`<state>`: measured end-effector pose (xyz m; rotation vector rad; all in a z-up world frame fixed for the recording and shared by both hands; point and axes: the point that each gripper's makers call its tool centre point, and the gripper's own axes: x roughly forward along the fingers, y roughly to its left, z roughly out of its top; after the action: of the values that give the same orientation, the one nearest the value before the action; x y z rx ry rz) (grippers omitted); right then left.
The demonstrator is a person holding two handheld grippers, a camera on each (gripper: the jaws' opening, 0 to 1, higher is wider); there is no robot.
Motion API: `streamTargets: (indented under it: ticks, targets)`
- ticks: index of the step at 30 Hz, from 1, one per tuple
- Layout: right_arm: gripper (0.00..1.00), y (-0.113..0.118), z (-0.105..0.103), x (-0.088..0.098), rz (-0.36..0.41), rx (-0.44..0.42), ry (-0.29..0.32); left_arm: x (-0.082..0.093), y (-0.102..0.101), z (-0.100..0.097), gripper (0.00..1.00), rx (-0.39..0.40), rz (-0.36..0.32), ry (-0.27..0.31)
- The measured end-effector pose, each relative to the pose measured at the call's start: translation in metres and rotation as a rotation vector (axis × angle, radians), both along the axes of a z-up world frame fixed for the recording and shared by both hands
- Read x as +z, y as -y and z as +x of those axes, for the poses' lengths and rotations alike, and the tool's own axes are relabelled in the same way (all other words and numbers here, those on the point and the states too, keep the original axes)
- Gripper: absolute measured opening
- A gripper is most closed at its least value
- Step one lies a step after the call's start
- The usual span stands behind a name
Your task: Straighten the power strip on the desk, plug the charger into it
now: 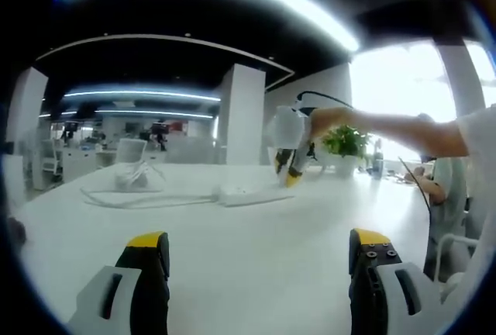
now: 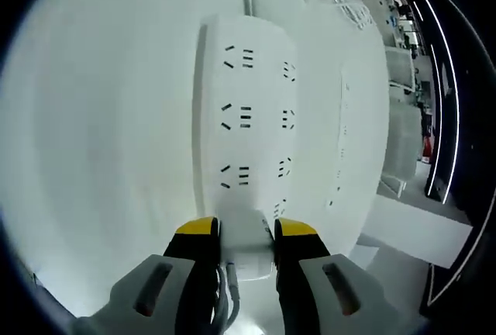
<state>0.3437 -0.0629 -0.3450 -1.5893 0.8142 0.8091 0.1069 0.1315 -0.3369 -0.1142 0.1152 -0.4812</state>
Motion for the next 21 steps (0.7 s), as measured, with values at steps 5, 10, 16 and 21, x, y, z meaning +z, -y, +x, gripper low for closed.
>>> streamTargets:
  ticks: [5, 10, 16, 21]
  targets:
    - [0.26, 0.0024, -0.0005, -0.0003, 0.048, -0.025, -0.011, -0.0009, -0.0068, 0.0004, 0.99, 0.021, -0.002, -0.005]
    - [0.26, 0.0034, -0.0003, 0.0001, 0.042, -0.034, -0.002, 0.001, -0.0032, -0.0006, 0.99, 0.011, -0.001, 0.003]
    - [0.28, 0.0008, -0.0044, 0.002, 0.12, 0.008, -0.04, -0.0003, -0.0072, -0.0005, 0.99, 0.019, 0.002, -0.003]
    - [0.49, -0.0023, -0.0079, 0.0058, 0.168, 0.014, -0.048, 0.0015, -0.0103, 0.0001, 0.99, 0.028, 0.0, 0.001]
